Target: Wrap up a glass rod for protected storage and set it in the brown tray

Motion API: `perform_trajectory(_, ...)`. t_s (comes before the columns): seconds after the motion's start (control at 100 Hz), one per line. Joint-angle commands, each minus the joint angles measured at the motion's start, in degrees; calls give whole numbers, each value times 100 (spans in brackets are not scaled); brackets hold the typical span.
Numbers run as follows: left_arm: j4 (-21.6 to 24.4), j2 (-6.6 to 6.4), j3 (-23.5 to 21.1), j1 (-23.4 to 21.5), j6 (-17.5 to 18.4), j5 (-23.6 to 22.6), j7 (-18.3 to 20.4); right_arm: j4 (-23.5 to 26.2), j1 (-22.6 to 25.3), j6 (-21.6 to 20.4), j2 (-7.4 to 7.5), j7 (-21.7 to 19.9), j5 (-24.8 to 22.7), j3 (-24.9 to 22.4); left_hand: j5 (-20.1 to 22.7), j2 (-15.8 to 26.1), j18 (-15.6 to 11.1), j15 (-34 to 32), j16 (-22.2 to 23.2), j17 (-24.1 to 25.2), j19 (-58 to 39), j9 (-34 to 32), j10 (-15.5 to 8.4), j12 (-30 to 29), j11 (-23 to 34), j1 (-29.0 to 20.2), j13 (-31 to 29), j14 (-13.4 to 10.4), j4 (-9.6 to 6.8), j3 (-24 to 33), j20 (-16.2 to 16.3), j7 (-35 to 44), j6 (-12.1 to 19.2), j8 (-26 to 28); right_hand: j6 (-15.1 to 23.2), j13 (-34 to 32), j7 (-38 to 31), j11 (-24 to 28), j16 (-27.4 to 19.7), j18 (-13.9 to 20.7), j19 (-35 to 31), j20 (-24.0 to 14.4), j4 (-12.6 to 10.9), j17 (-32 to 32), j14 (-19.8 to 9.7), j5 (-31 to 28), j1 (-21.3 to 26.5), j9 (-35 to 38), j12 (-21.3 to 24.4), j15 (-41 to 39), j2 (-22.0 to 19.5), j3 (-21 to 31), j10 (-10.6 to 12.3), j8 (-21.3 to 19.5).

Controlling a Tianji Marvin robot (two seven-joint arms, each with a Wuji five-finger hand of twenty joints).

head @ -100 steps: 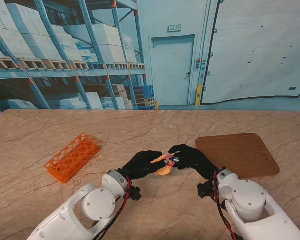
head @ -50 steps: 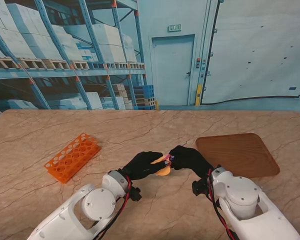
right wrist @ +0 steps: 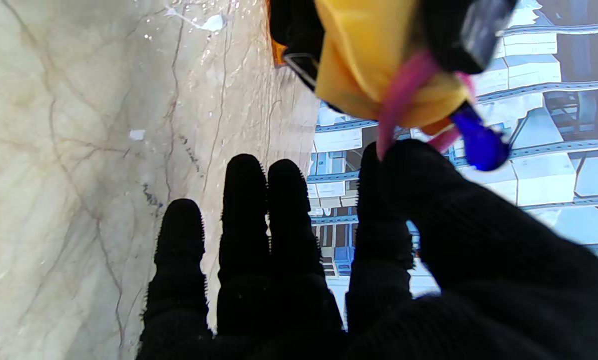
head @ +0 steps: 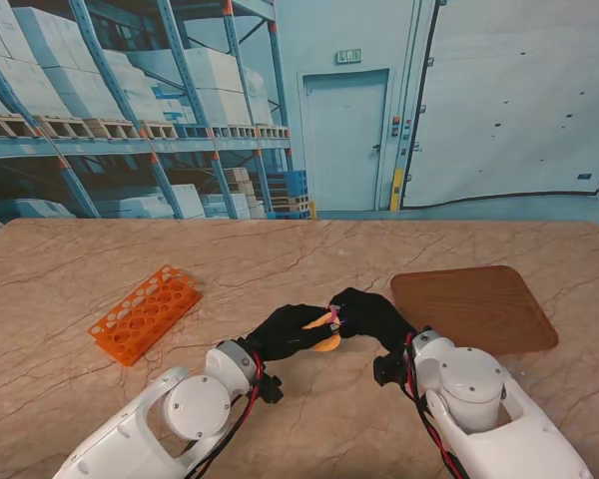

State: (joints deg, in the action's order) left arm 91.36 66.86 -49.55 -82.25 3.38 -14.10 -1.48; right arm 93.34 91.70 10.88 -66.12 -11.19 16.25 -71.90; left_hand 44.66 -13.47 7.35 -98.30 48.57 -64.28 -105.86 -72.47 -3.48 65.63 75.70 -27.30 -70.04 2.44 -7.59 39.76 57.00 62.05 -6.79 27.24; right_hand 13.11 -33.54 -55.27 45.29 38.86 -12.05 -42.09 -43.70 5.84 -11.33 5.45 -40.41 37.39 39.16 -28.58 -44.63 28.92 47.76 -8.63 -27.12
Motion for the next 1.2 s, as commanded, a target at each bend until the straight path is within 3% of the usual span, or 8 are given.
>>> perform_trajectory(0.0, 25, 14, 17, -23, -40, 40, 37, 22, -48, -6, -47, -10, -74, 48, 130, 92, -75, -811, -2, 40, -1412, -449, -121, 101, 164, 113, -274, 12, -401, 412, 172, 305, -63, 123, 98, -180, -230, 144, 102, 98, -220, -141, 81, -25, -57, -33, 88, 193, -58, -152, -349, -104, 38, -73)
perform_trajectory(0.3, 23, 26, 0, -38, -11, 155, 47, -103, -243, 109, -12, -80, -399, 299, 87, 445, -83, -801, 7, 39, -1412, -434, -97, 110, 152, 500, -274, 31, -586, 530, 174, 335, -64, 373, -74, -182, -282, 234, 131, 75, -283, -118, 59, -14, 1, -78, 219, 218, -72, -249, -313, -103, -22, -79)
perform_trajectory(0.62, 83, 119, -103, -158, -10, 263, -291, -270, -257, -74, 152, -514, -897, 403, -92, 498, -110, -797, 11, 39, -1412, -299, -124, 137, 146, 249, -274, 31, -382, 177, 93, 358, -114, 511, -328, -81, -441, 357, 100, 79, -346, -27, 128, 56, -5, 93, 526, 84, -97, -266, -471, -161, -63, -396)
perform_trajectory(0.8, 106, 143, -185, -203, -5, 260, -409, -284, -120, -378, 176, -515, -984, 323, -132, 522, -108, -781, 9, 41, -1412, -279, -126, 134, 153, 173, -273, 36, -303, 76, 57, 331, -129, 506, -419, -387, -682, 556, 223, -15, -426, 33, -810, -44, 80, -298, -146, 470, -155, -543, 502, 1073, -147, -345)
perform_trajectory(0.92, 128, 149, -209, -224, -26, 252, -446, -269, -32, -491, 164, -408, -1027, 270, -152, 526, -97, -773, 10, 42, -1412, -251, -126, 134, 152, 111, -274, 41, -257, 18, 37, 322, -135, 505, -202, -460, -1005, 871, 359, -4, -526, 71, -2139, -76, 50, -347, -558, 554, -310, -817, 766, 1357, -130, -725)
perform_trajectory(0.99, 137, 150, -209, -230, -42, 244, -456, -260, 13, -510, 157, -361, -1032, 245, -151, 530, -95, -771, 12, 42, -1412, -246, -123, 133, 152, 97, -273, 41, -242, -7, 29, 321, -142, 505, -134, -429, -1134, 979, 403, 7, -572, 88, -2644, -62, 35, -318, -637, 530, -386, -904, 714, 1335, -124, -901)
perform_trajectory(1.09, 131, 158, -201, -220, -70, 233, -476, -253, 76, -566, 135, -245, -1045, 217, -164, 537, -96, -767, 13, 42, -1412, -236, -128, 132, 152, 74, -274, 43, -227, -30, 23, 314, -144, 502, -54, -401, -1197, 1034, 434, 28, -611, 88, -2833, -67, 25, -287, -658, 493, -432, -963, 647, 1308, -135, -994)
perform_trajectory(1.19, 122, 168, -190, -212, -109, 223, -506, -234, 148, -722, 105, -63, -1077, 189, -195, 540, -97, -757, 13, 42, -1412, -215, -132, 130, 147, 35, -273, 47, -205, -70, 14, 295, -147, 494, -25, -383, -1180, 1037, 448, 47, -657, 72, -2818, -67, 6, -303, -617, 491, -423, -997, 648, 1248, -144, -986)
